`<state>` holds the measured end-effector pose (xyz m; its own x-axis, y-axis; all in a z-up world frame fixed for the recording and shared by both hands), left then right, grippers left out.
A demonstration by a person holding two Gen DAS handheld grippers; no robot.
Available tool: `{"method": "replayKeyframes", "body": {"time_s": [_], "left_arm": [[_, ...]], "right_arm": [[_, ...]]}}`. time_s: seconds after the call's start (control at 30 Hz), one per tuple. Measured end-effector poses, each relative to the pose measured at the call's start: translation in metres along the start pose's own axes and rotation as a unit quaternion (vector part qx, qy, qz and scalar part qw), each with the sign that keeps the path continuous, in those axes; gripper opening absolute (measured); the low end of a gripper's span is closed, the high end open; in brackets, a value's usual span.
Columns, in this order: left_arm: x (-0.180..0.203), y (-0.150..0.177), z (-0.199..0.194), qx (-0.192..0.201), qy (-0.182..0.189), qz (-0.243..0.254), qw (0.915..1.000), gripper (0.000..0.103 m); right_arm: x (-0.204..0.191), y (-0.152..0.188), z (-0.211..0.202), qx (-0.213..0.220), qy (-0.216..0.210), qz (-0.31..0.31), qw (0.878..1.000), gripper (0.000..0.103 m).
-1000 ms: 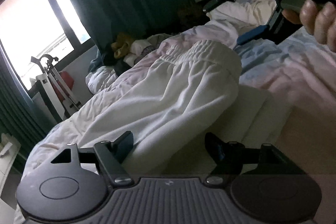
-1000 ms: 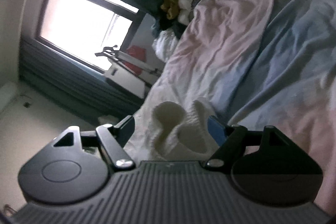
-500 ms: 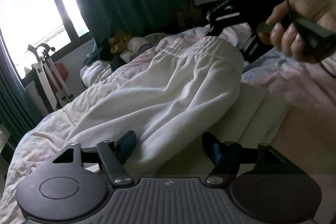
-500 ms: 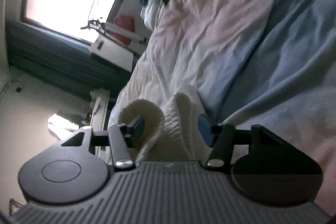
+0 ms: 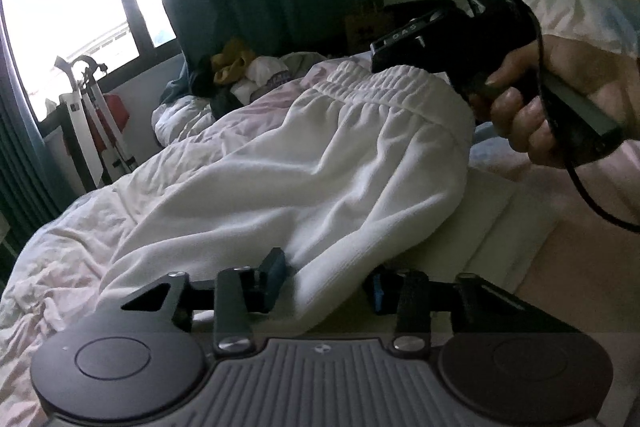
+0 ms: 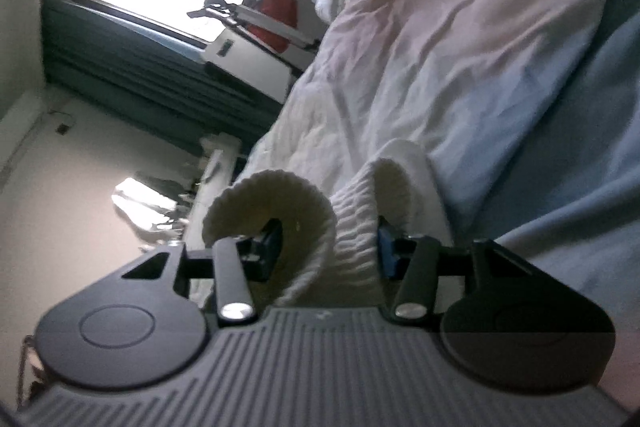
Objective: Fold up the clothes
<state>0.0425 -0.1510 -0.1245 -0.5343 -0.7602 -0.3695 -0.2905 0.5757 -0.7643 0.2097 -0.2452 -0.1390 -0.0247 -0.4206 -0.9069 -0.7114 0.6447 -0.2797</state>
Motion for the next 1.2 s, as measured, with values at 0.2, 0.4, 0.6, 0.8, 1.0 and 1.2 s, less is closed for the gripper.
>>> {"method": "replayKeyframes", "body": {"time_s": [0.2, 0.4, 0.6, 0.8, 1.0, 1.2], "left_arm": [[-0.005, -0.002, -0.004, 0.003, 0.008, -0.009, 0.9999, 0.017], [-0.011, -0.017, -0.03, 0.058, 0.027, -0.038, 0.9972, 0.011], [0.005, -0.022, -0.029, 0.071, 0.056, -0.015, 0.9958, 0.011], [0.011, -0.01, -0.006, 0.026, 0.081, -0.016, 0.9962, 0.014], [0.01, -0.01, -0.007, 0.027, 0.09, -0.041, 0.9947, 0.02], [0.009, -0.016, -0.018, 0.02, 0.089, -0.06, 0.9941, 0.034]], "right_arm": [[-0.026, 0.006, -0.01, 0.024, -0.004, -0.037, 0.999, 0.02], [-0.049, 0.002, -0.033, 0.064, -0.033, -0.047, 0.996, 0.018], [-0.042, -0.008, -0.064, 0.116, -0.01, -0.019, 0.993, 0.018], [0.009, 0.0, -0.04, 0.093, 0.087, 0.027, 0.992, 0.018], [0.013, 0.009, -0.043, 0.113, 0.075, 0.055, 0.989, 0.019], [-0.007, 0.024, -0.058, 0.127, 0.106, -0.004, 0.986, 0.022]]}}
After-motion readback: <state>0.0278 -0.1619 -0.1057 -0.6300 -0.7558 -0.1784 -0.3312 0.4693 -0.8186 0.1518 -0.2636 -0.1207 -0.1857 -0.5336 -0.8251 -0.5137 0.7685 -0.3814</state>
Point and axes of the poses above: each gripper's, at about its wrist camera, not at the fingertips, and z roughly the way its jaws point, x to its right, y to its underside, the point moved 3 cm from there along z, roughly the way its jaws point, and after that the axes turned 5 degrees about z, right-handed, at the moved point
